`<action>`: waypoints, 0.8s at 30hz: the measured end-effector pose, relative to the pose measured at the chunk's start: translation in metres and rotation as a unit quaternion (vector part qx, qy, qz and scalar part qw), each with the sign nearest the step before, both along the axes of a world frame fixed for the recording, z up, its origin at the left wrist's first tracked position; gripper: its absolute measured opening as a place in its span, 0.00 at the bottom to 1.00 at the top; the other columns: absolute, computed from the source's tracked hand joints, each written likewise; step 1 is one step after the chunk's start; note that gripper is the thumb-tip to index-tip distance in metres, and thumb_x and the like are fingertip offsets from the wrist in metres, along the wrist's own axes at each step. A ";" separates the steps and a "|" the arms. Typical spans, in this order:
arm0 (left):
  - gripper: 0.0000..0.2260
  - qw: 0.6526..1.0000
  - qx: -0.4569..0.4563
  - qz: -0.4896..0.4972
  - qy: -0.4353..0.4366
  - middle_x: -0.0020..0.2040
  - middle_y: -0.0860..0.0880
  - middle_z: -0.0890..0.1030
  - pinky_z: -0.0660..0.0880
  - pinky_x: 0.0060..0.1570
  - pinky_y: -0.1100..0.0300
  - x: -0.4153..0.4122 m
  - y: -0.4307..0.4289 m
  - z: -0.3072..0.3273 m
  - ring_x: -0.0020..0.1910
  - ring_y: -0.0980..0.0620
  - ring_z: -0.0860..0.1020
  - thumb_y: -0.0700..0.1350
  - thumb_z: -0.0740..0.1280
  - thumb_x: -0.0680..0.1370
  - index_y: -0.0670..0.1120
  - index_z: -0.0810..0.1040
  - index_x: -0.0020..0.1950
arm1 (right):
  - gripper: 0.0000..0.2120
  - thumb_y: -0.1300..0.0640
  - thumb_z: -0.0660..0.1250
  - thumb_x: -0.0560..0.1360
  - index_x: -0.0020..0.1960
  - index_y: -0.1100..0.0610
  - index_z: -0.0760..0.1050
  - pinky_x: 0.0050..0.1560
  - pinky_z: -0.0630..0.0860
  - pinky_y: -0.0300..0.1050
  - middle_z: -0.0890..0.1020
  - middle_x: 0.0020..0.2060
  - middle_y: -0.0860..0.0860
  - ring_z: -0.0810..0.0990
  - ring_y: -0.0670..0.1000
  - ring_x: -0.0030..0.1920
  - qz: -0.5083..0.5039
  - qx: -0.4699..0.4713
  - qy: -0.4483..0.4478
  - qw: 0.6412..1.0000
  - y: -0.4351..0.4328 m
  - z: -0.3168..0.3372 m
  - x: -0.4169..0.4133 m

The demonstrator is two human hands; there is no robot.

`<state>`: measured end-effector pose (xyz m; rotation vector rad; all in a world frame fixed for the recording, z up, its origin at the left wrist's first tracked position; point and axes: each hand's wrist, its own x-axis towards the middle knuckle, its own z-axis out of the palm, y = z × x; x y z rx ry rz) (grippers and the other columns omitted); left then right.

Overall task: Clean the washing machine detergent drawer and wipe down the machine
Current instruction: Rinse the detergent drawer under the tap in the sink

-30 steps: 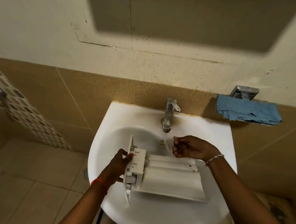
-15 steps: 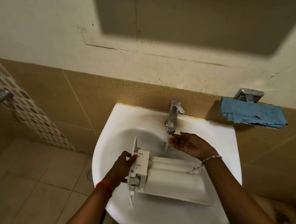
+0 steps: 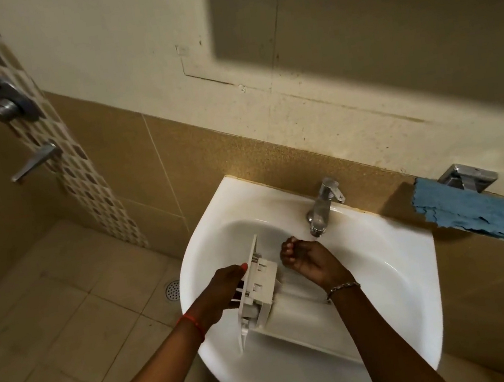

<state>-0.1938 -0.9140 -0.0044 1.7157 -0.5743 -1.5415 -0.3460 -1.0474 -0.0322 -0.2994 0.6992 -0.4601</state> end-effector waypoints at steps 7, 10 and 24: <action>0.13 0.998 0.014 0.042 0.048 0.41 0.45 0.79 0.75 0.38 0.61 0.004 -0.002 -0.004 0.38 0.50 0.78 0.49 0.59 0.80 0.41 0.77 0.53 | 0.14 0.62 0.54 0.79 0.41 0.65 0.74 0.31 0.77 0.39 0.80 0.31 0.56 0.80 0.51 0.30 0.209 -0.144 0.138 0.957 0.042 0.054 0.022; 0.13 0.998 0.018 0.043 0.051 0.40 0.45 0.78 0.74 0.38 0.61 0.005 -0.003 -0.004 0.39 0.51 0.77 0.49 0.58 0.81 0.42 0.76 0.50 | 0.14 0.61 0.56 0.79 0.42 0.68 0.75 0.37 0.79 0.43 0.80 0.36 0.60 0.81 0.54 0.35 0.255 -0.223 0.219 0.915 0.051 0.067 0.028; 0.14 0.998 0.028 0.016 0.047 0.45 0.44 0.81 0.77 0.41 0.59 0.007 -0.005 0.001 0.43 0.49 0.80 0.48 0.63 0.79 0.39 0.76 0.57 | 0.06 0.68 0.61 0.73 0.39 0.67 0.74 0.32 0.73 0.43 0.77 0.34 0.60 0.75 0.55 0.33 -0.038 -0.154 0.411 0.898 0.009 0.010 -0.024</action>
